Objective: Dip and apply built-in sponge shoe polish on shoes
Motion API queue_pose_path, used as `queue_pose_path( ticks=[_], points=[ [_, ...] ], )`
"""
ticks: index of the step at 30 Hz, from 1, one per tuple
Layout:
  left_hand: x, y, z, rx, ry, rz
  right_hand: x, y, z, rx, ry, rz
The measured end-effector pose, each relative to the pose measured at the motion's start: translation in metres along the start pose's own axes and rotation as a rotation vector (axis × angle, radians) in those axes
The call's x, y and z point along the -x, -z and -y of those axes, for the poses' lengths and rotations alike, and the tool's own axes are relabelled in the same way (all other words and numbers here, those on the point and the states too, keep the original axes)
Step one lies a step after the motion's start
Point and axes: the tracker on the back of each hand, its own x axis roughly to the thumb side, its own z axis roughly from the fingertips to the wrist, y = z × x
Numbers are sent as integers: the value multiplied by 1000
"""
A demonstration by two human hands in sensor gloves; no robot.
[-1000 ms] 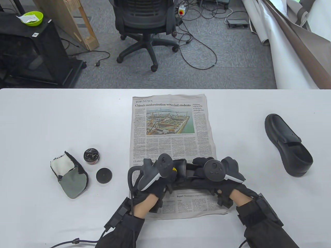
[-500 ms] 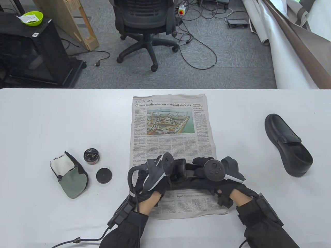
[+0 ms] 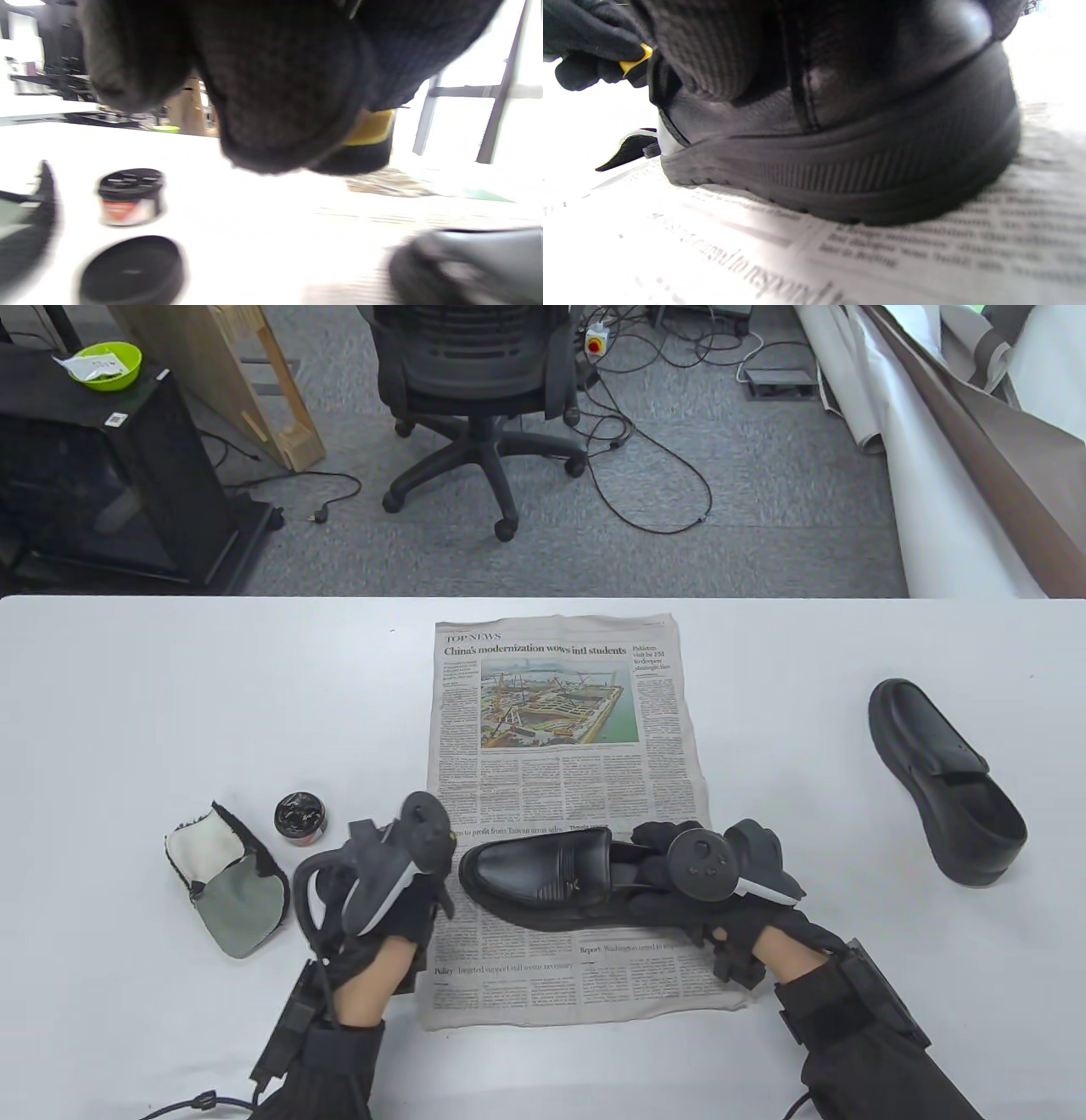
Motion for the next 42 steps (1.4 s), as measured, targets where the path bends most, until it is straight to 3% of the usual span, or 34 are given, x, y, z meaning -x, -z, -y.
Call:
queue_pose_path(
  ticks=[3, 6, 9, 42],
  points=[
    [41, 6, 17, 32, -54, -83, 0, 0, 0, 1, -2, -2],
    [58, 14, 32, 88, -50, -106, 0, 0, 0, 3, -5, -5],
    [66, 19, 35, 65, -49, -131, -1, 0, 0, 5, -7, -8],
    [54, 28, 62, 71, 157, -150, 0, 0, 0, 0, 6, -8]
  ],
)
